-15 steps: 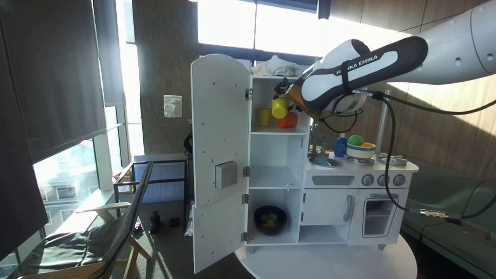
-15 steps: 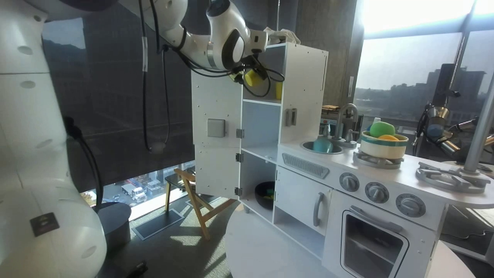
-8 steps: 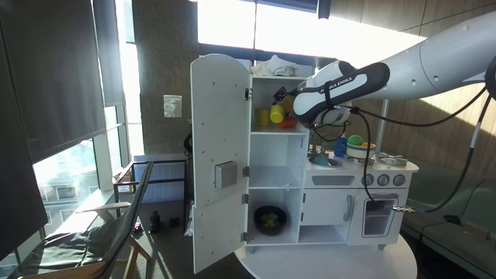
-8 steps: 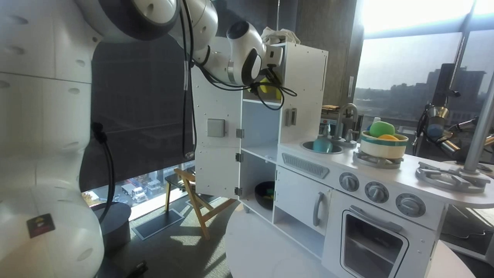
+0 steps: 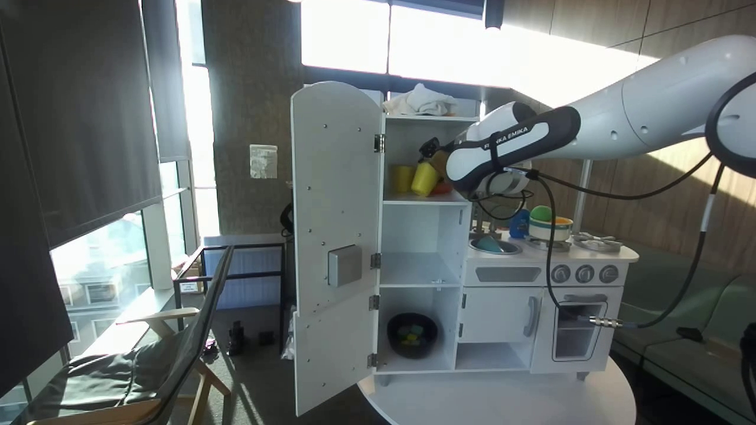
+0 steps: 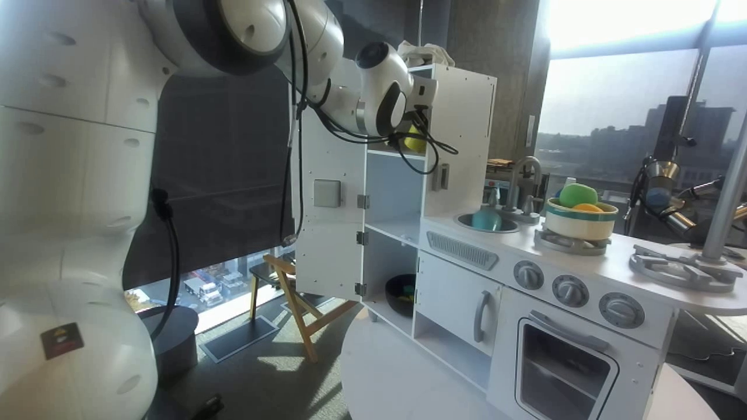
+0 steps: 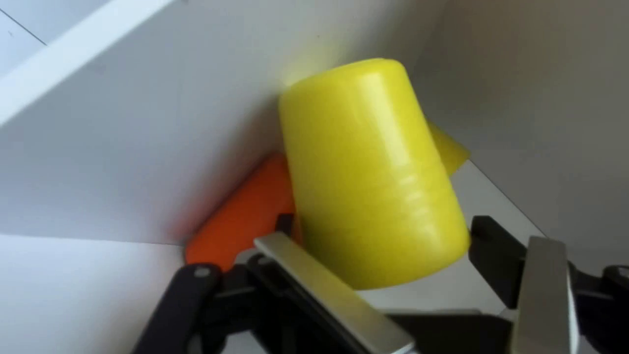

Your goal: Put the cups in the cabinet

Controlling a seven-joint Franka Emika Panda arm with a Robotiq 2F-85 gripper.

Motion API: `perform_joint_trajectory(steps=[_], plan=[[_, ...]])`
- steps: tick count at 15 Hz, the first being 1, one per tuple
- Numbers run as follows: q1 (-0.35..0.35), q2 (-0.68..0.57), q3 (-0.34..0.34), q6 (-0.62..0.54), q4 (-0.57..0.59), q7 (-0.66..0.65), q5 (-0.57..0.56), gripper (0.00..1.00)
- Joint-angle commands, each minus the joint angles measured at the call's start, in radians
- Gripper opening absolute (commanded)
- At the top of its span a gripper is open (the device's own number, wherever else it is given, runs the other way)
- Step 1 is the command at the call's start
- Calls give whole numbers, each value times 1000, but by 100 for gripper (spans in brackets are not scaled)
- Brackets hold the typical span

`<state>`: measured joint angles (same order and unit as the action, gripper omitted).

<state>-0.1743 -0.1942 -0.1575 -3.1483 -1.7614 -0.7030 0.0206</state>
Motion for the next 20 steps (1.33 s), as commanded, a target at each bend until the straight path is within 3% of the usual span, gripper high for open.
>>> perform_joint_trajectory(steps=[1, 7, 8, 12, 13, 17, 20], plan=[[17, -44, 33, 0, 50, -34, -10, 100], [7, -12, 18, 7, 10, -32, 8, 100], [58, 7, 59, 10, -1, 59, 109, 100], [93, 50, 82, 13, -12, 120, 223, 100], [62, 52, 56, 4, -18, 71, 176, 100], [98, 113, 134, 86, -81, 21, 102, 100], [85, 195, 98, 204, -150, 53, 117, 100]])
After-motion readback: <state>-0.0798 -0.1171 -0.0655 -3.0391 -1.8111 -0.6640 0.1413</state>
